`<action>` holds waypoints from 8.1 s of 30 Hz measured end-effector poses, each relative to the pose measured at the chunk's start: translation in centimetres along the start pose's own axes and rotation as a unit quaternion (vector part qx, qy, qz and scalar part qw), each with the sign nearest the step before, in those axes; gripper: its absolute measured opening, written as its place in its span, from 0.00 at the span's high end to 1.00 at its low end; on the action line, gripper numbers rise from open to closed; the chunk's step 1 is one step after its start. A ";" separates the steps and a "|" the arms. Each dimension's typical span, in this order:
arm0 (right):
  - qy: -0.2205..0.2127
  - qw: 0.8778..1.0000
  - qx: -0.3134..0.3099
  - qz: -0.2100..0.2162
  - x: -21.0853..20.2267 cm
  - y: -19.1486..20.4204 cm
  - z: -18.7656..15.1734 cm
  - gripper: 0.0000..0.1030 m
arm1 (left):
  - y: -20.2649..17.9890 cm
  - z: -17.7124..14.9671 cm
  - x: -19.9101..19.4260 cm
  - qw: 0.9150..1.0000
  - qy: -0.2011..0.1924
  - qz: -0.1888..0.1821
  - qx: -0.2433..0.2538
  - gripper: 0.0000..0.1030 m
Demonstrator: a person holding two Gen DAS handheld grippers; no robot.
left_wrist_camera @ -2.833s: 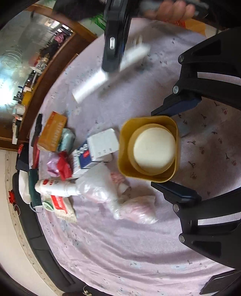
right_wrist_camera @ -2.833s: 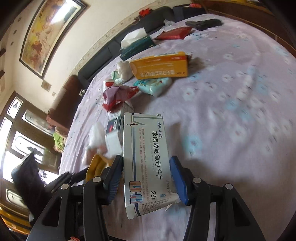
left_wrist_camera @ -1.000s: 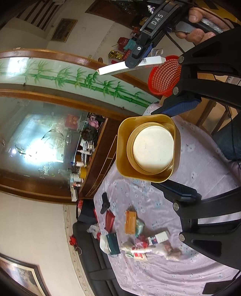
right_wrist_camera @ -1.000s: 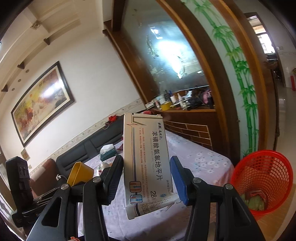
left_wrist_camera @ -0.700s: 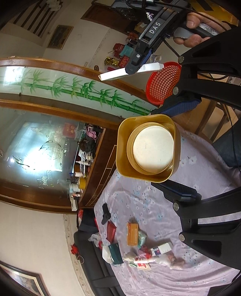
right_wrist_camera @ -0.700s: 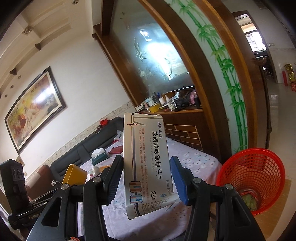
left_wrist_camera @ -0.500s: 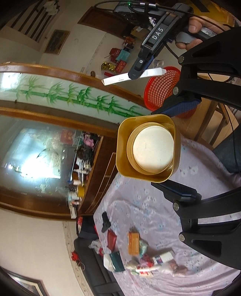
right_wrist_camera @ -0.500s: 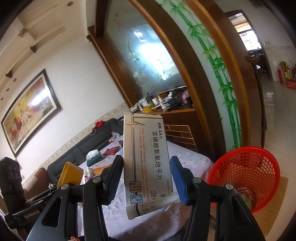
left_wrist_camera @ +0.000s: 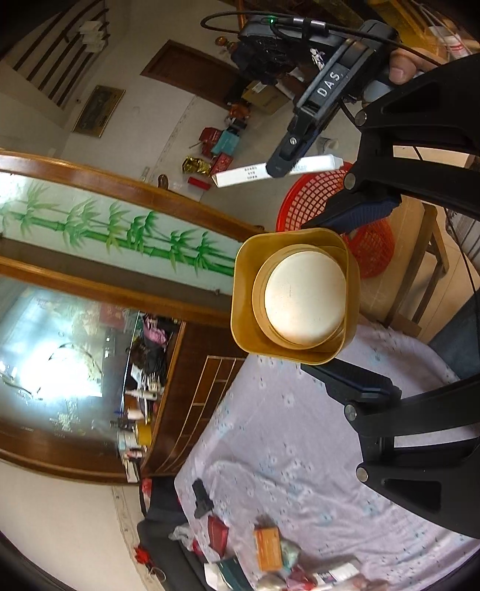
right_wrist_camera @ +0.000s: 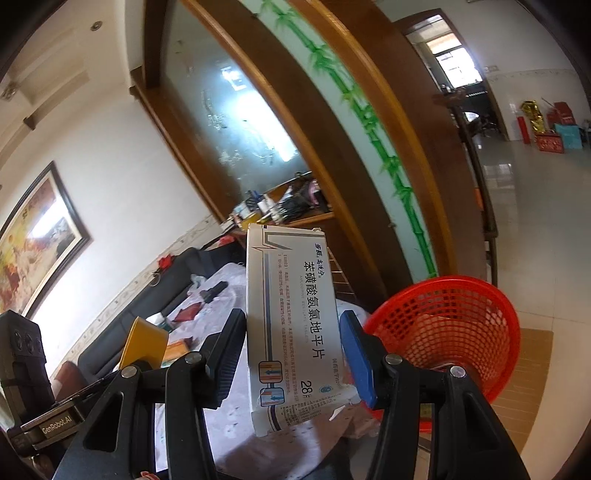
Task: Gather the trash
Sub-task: 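Carry the medicine box and yellow soap dish to the red wastebasket, then open both tools to drop the items into the wastebasket, then move both open tools back over the table toward the plastic bag, then grasp the clear plastic bag with the left tool while the right grasps the pink wrapper, then carry the plastic bag and pink wrapper to the red wastebasket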
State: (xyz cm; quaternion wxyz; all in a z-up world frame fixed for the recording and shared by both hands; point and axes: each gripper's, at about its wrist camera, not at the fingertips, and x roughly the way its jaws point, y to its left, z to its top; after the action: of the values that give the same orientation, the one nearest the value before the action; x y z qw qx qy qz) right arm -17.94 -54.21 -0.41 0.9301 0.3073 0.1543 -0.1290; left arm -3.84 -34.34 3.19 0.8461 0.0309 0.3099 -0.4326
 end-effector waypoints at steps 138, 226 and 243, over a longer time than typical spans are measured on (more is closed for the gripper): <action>0.337 0.897 -0.110 0.263 32.3 30.9 -15.2 0.24 | 40.8 -9.4 -7.1 0.927 0.078 0.285 -0.231 0.23; 0.063 0.982 -0.085 0.157 5.5 15.1 -4.4 0.80 | 14.8 -2.0 -11.7 0.981 -0.079 0.126 -0.121 0.63; -0.053 0.996 -0.061 0.025 -4.8 7.0 0.6 0.80 | 2.7 1.8 -6.3 0.996 -0.058 -0.057 -0.029 0.63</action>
State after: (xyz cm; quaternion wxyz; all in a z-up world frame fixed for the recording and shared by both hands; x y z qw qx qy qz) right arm -19.90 -48.39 5.52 0.9568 0.2465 0.1051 -0.1126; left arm -3.63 -28.75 7.49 0.8373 -0.0365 0.2739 -0.4718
